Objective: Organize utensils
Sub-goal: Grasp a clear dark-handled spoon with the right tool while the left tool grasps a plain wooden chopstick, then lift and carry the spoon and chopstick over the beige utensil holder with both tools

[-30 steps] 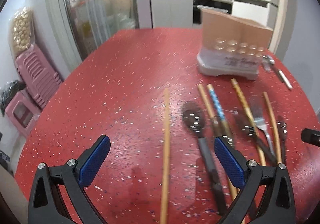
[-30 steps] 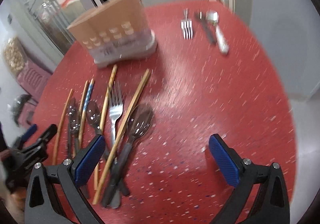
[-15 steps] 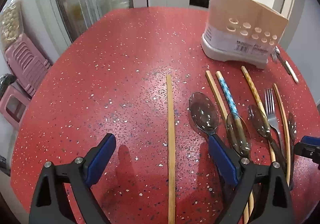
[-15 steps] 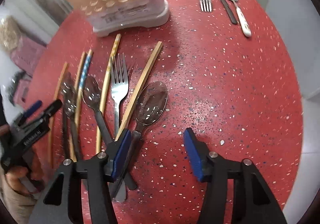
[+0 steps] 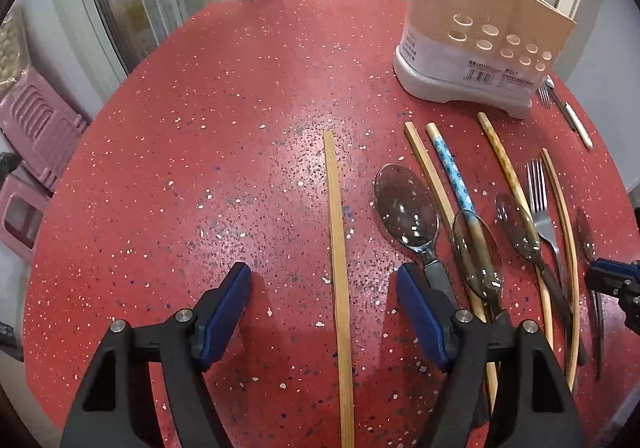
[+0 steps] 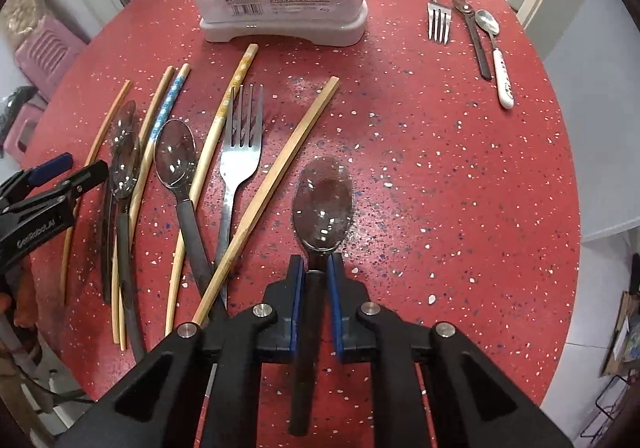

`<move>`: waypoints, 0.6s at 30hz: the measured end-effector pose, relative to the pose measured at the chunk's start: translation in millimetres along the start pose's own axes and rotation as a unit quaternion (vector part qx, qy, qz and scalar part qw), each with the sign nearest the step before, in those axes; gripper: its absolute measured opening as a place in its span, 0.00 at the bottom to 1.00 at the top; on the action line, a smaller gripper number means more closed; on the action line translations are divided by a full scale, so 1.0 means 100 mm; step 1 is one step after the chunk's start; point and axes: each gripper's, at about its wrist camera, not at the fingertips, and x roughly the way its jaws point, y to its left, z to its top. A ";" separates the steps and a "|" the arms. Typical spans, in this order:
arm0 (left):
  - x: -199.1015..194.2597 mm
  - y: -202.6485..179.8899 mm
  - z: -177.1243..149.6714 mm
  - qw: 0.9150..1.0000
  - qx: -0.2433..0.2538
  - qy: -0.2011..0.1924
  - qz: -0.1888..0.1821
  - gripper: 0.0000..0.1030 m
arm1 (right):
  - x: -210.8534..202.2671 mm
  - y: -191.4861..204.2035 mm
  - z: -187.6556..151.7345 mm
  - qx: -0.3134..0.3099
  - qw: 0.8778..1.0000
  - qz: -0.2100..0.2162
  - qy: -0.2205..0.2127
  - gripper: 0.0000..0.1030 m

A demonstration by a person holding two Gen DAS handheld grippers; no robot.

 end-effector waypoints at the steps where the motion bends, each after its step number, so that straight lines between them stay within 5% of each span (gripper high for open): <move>1: 0.02 0.00 0.02 1.000 0.003 0.004 0.001 0.94 | -0.01 0.00 -0.01 -0.004 1.000 0.002 -0.003 0.13; 8: 0.10 0.01 0.25 0.999 0.015 0.048 -0.012 0.89 | -0.07 0.02 -0.17 -0.028 0.999 0.014 -0.023 0.13; 10: 0.10 -0.03 0.32 0.998 0.033 0.055 -0.024 0.78 | -0.09 -0.02 -0.18 -0.024 0.999 0.027 -0.024 0.13; 11: 0.09 -0.06 0.34 0.997 0.043 0.055 -0.027 0.63 | -0.02 -0.15 -0.26 -0.022 0.999 0.035 -0.027 0.13; 12: 0.08 -0.11 0.37 0.996 0.052 0.057 -0.037 0.37 | -0.03 -0.21 -0.28 -0.019 0.999 0.041 -0.028 0.13; 13: 0.09 -0.13 0.39 0.996 0.056 0.060 -0.039 0.30 | -0.01 -0.29 -0.28 -0.017 0.998 0.047 -0.029 0.13; 18: 0.08 -0.13 0.41 0.997 0.035 0.040 -0.048 0.30 | 0.03 -0.40 -0.25 0.008 0.996 0.088 -0.034 0.13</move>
